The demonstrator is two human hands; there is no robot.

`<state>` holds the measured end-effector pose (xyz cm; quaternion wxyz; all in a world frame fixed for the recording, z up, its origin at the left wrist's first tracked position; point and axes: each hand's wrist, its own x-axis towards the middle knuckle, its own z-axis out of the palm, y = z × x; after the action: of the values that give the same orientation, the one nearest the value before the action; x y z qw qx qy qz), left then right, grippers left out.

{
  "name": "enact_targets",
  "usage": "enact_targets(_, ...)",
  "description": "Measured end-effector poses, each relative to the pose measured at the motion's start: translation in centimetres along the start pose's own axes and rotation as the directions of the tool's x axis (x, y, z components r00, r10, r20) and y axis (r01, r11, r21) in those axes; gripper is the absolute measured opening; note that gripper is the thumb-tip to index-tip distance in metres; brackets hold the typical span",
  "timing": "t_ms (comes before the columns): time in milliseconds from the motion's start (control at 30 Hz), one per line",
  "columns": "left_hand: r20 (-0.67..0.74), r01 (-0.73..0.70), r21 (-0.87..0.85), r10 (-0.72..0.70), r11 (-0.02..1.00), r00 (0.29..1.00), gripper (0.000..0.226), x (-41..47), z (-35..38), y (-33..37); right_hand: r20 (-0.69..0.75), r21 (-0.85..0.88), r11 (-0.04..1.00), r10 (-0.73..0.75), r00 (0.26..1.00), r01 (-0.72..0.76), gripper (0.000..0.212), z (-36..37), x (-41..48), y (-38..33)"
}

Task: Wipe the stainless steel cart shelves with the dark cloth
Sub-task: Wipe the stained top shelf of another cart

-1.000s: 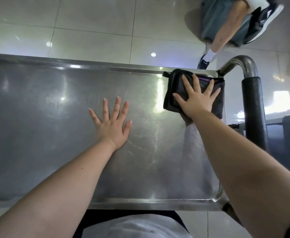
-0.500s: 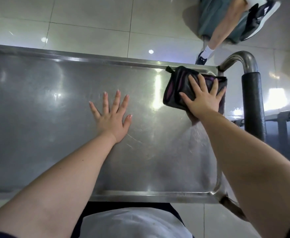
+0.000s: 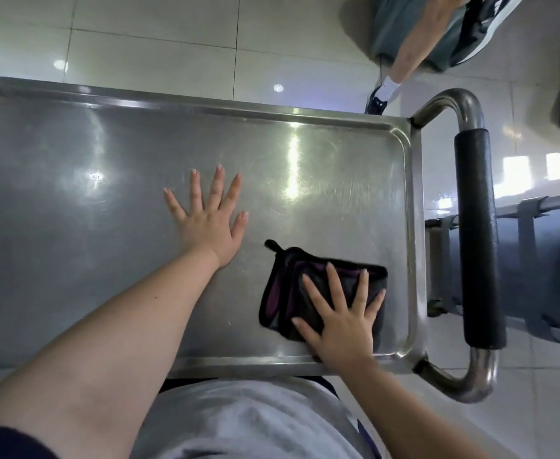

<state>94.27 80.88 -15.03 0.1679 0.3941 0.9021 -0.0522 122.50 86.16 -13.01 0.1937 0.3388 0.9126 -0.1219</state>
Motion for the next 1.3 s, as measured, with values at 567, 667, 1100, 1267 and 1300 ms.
enact_targets(567,-0.009,-0.001,0.029,0.002,1.0,1.0,0.067,0.4,0.0,0.3,-0.082,-0.04,0.998,0.034,0.996,-0.038,0.077,-7.3,14.4,1.7)
enact_targets(667,-0.008,-0.006,0.028,0.006,1.0,1.0,0.067,0.3,0.0,0.2,-0.026,-0.064,0.998,-0.003,1.0,0.001,0.076,-3.7,6.8,1.6)
enact_targets(1100,0.068,-0.151,-0.011,0.152,0.988,0.986,0.059,-0.8,-1.8,6.4,-0.006,-0.048,0.993,0.104,0.995,-0.104,0.074,-0.5,-1.0,4.5)
enact_targets(1267,0.028,-0.14,0.004,0.14,0.99,0.99,0.059,-0.8,-0.6,7.8,-0.012,-0.004,0.992,0.126,0.992,-0.126,0.074,-0.2,-1.6,5.0)
enact_targets(1300,0.022,-0.144,0.005,0.144,0.99,0.989,0.06,-0.8,-0.5,7.7,-0.013,0.012,0.99,0.139,0.99,-0.139,0.074,0.2,-1.9,5.1)
